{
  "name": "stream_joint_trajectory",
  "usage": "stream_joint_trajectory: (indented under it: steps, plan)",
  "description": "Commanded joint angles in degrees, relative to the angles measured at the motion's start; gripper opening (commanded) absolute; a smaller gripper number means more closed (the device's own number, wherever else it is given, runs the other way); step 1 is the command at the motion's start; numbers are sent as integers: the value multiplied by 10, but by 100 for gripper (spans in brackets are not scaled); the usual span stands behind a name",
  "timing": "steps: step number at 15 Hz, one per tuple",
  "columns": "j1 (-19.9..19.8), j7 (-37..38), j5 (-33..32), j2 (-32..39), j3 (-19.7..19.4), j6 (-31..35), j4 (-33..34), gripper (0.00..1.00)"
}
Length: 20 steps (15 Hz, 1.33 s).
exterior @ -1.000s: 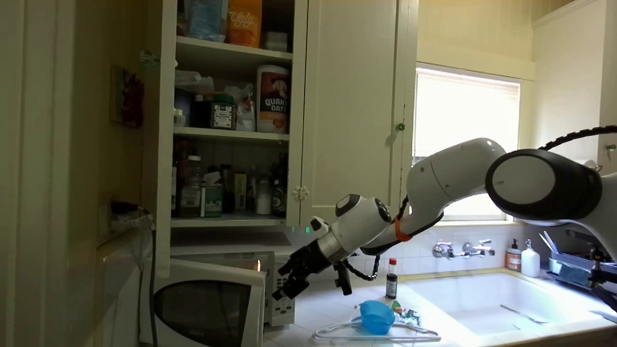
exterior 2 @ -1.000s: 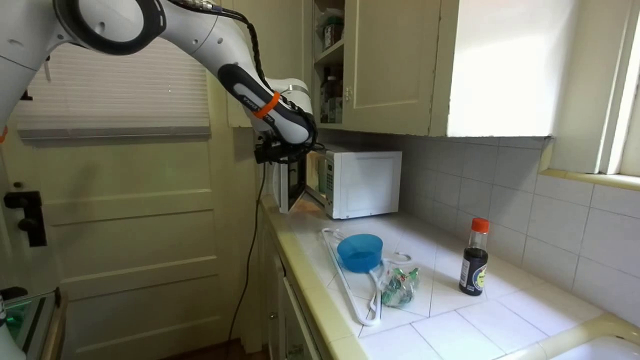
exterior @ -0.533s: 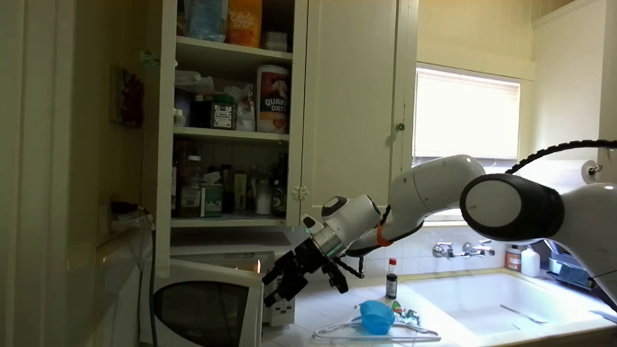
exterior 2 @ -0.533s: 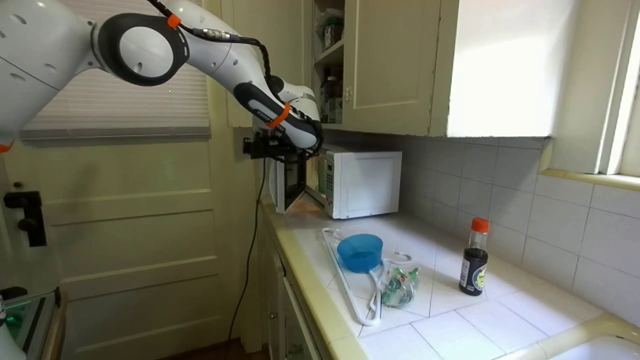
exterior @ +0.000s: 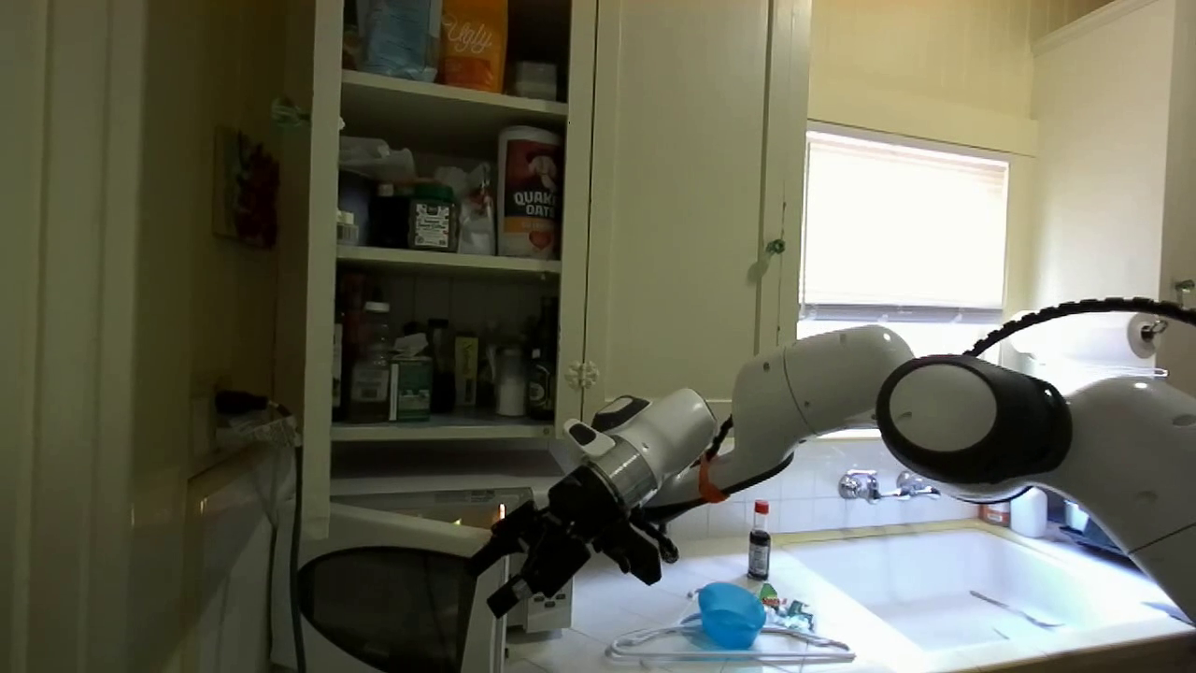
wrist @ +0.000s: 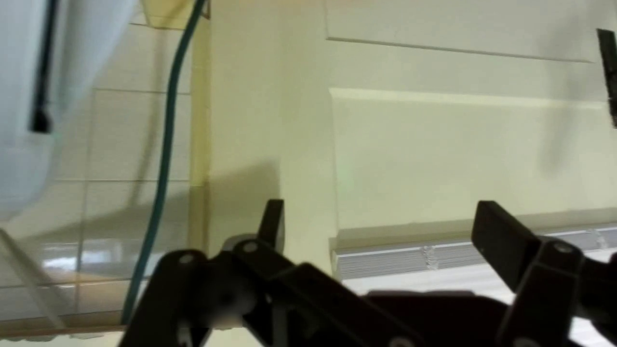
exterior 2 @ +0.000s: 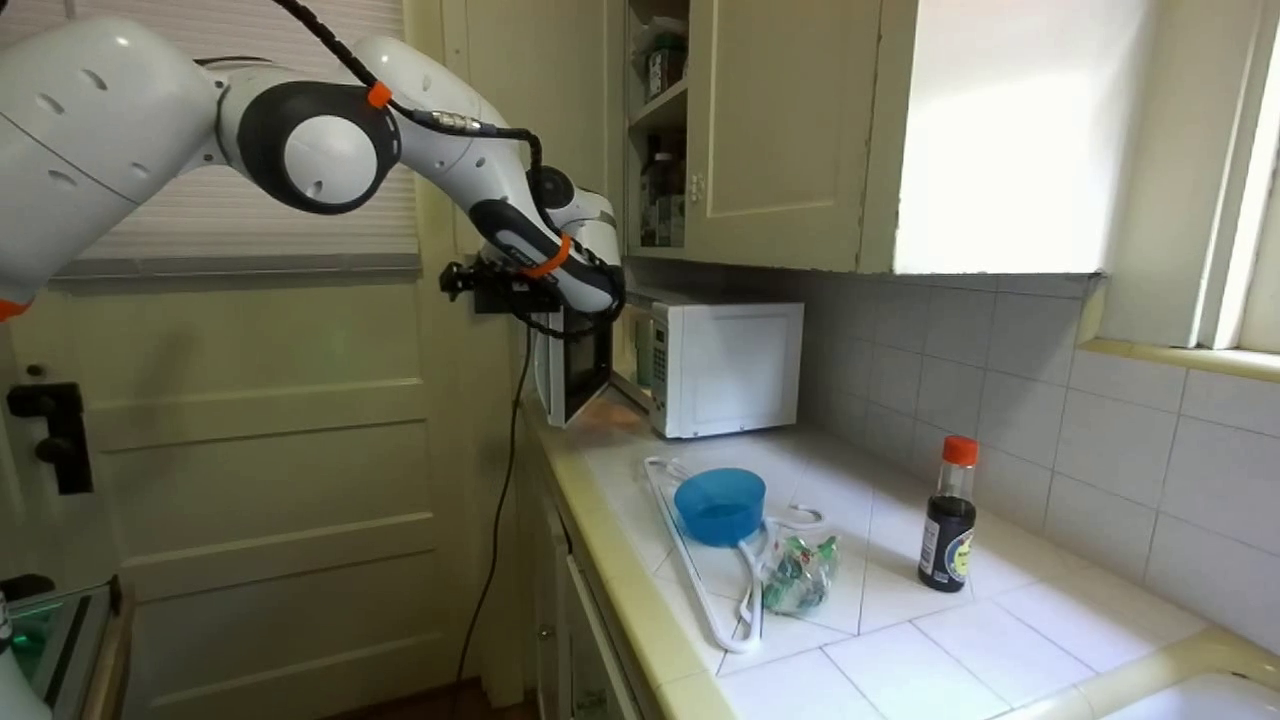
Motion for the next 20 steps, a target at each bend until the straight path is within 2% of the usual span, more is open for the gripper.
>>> stream_joint_trajectory:
  steps: [1,2,3,4,7,10,13,14,18,20]
  plan:
    - [-59,10,-82,-4,112,0,-36,100]
    - [-55,14,-84,-23,100,0,-32,100]
    - [-1,-39,10,-84,-27,-4,-41,100]
    - [-2,-59,41,-101,-44,-12,-52,100]
    - [35,-114,135,-168,-158,-35,-93,100]
    - [68,-136,153,-216,-243,-73,-125,100]
    - [96,-118,133,-235,-305,-140,-147,100]
    - [83,-95,110,-235,-290,-171,-147,100]
    - [118,-21,71,-217,-330,-286,-151,100]
    - [139,25,52,-194,-351,-310,-136,100]
